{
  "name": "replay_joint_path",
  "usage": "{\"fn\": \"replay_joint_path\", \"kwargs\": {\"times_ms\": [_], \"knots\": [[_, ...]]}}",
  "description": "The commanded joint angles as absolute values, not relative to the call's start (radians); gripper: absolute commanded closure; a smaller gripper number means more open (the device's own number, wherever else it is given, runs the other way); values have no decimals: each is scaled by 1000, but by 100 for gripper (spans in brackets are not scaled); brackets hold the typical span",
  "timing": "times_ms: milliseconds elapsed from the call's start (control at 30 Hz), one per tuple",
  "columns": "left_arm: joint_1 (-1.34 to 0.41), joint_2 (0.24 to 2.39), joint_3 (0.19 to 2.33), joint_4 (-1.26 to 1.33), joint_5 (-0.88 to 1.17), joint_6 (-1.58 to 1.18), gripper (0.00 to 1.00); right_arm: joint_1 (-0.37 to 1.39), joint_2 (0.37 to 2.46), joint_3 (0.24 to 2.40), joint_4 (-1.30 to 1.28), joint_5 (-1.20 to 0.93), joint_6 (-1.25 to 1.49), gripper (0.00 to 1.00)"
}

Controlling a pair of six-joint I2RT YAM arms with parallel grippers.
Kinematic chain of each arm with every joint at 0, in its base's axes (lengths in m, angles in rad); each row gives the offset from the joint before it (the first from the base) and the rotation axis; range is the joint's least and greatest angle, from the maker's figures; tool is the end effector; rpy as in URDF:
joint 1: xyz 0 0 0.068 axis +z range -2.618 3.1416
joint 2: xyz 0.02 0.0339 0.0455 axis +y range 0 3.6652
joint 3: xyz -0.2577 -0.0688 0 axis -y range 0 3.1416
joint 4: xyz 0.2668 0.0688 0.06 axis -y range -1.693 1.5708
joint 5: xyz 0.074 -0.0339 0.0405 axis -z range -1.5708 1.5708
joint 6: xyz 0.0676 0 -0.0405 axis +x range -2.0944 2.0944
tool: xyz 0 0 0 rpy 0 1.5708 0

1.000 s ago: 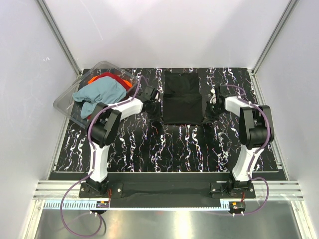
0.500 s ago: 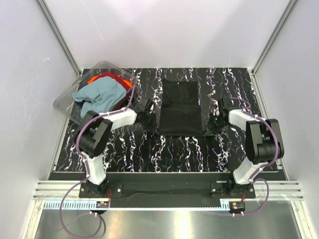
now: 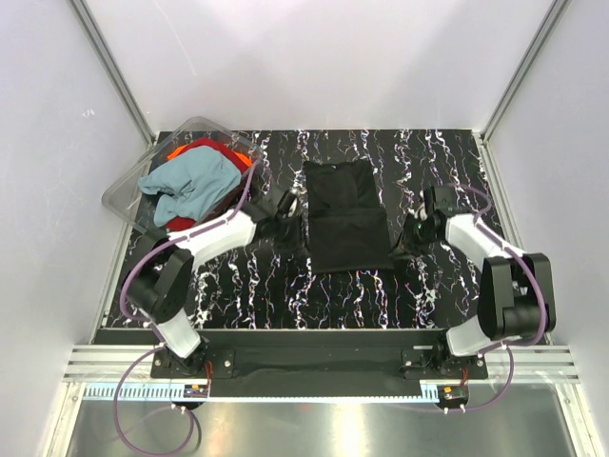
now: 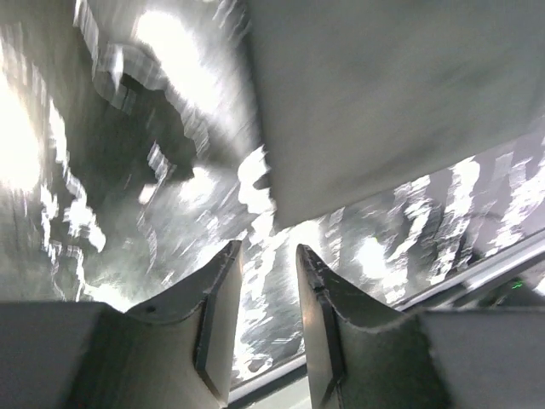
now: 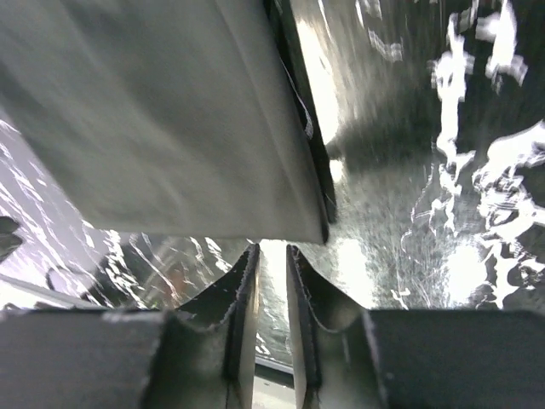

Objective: Fold and stack the t-shirts
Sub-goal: Fold the tshirt

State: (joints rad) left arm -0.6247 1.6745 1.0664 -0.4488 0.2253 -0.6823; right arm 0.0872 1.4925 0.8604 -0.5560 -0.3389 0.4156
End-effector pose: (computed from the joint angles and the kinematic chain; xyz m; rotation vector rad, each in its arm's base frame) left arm 0.2902 -0.2279 0.1448 0.0026 2.7866 -0.6951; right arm 0.2989 0.0487 0.1334 0.3655 2.7727 0.5979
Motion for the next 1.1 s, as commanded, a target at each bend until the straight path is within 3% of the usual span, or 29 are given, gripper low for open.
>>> {"fn": "replay_joint_path", "kwargs": {"times_ms": [0,333,533,867,1067], "knots": [[-620,1721,1231,-414,193,-632,65,91,1538,1019,-563,-298,404,76],[-565,2084,1644,-411,242,-555,68,89,1932,1405,-565,-371,273,82],[-489,2204,1706,-413,244,-558,68,87,2083,1551,-569,-426,247,80],[-440,2270,1767,-413,270,-494,67,89,2045,1594,-595,-445,242,70],[-440,2200,1756,-413,367,-502,59,87,2003,1562,-614,-443,247,64]]}}
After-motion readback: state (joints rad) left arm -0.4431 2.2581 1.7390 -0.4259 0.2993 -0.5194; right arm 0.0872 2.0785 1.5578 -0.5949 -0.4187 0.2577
